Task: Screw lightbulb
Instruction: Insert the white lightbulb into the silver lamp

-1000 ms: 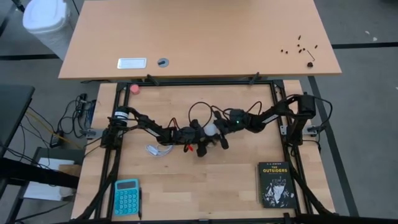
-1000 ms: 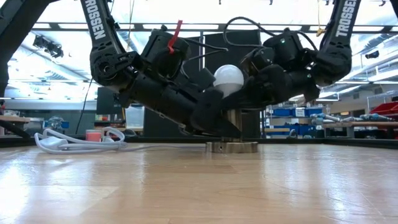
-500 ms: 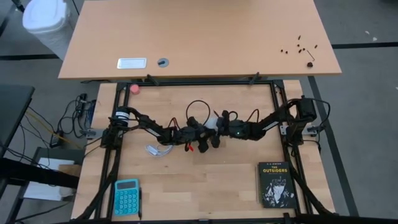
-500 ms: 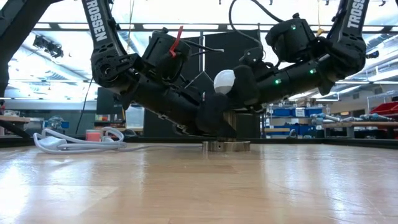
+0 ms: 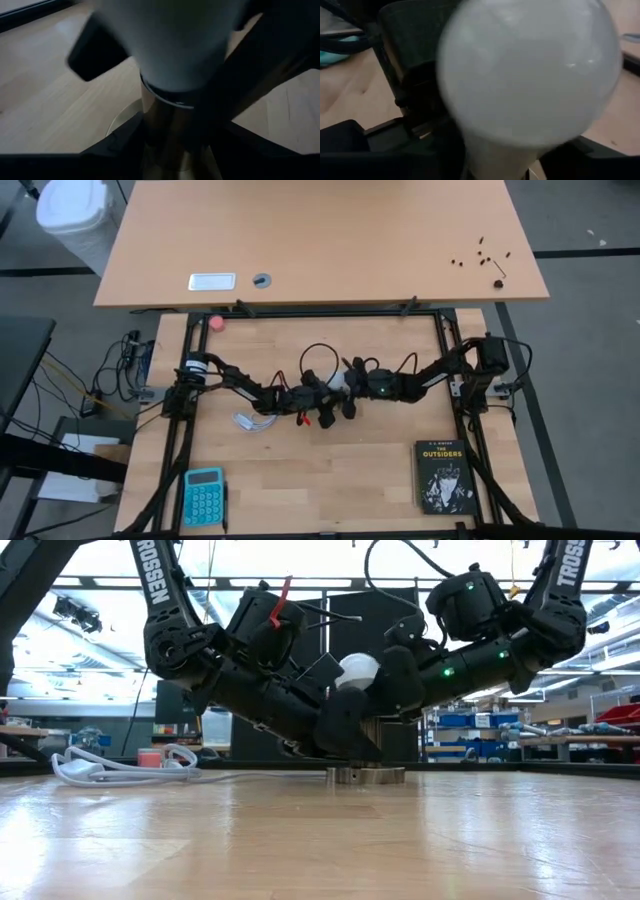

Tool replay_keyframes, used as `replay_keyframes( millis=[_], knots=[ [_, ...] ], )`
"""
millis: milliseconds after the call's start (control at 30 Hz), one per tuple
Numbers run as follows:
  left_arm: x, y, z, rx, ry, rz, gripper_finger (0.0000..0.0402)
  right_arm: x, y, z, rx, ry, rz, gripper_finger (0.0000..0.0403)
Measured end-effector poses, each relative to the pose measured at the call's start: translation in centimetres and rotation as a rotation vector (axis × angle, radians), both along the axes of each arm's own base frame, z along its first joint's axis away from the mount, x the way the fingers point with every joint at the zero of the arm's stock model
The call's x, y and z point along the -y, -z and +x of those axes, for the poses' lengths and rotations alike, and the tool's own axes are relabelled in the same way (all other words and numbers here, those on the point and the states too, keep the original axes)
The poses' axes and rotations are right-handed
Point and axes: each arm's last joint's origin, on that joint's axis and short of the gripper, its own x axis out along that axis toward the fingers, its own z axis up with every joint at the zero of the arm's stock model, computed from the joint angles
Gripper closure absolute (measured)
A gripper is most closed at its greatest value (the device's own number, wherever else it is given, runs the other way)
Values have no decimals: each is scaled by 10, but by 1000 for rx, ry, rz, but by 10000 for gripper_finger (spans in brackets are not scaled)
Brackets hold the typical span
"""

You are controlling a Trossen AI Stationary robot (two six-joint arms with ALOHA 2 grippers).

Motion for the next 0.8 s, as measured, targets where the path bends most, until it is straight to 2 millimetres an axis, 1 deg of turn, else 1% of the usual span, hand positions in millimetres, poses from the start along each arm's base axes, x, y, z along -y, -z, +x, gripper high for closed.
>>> replay_keyframes(
  millis=[133, 233, 300, 400, 600, 800],
  knots=[
    [1, 0, 0, -4, 5, 1, 195, 12, 0, -1, 6, -81, 67, 123],
    [1, 0, 0, -12, 9, 0, 195, 13, -1, -2, -2, -125, 73, 96],
    [1, 0, -1, -18, 10, 3, 195, 11, 1, -6, -41, -153, 57, 86],
    [0, 0, -1, -17, -4, 3, 195, 10, -6, -11, -54, -181, 31, 81],
    [0, 0, -1, -17, -4, 3, 195, 10, -15, -18, -118, -206, -14, 87],
    [1, 0, 0, -23, 58, 3, 195, 20, -31, -26, -117, -231, -21, 87]
  ],
)
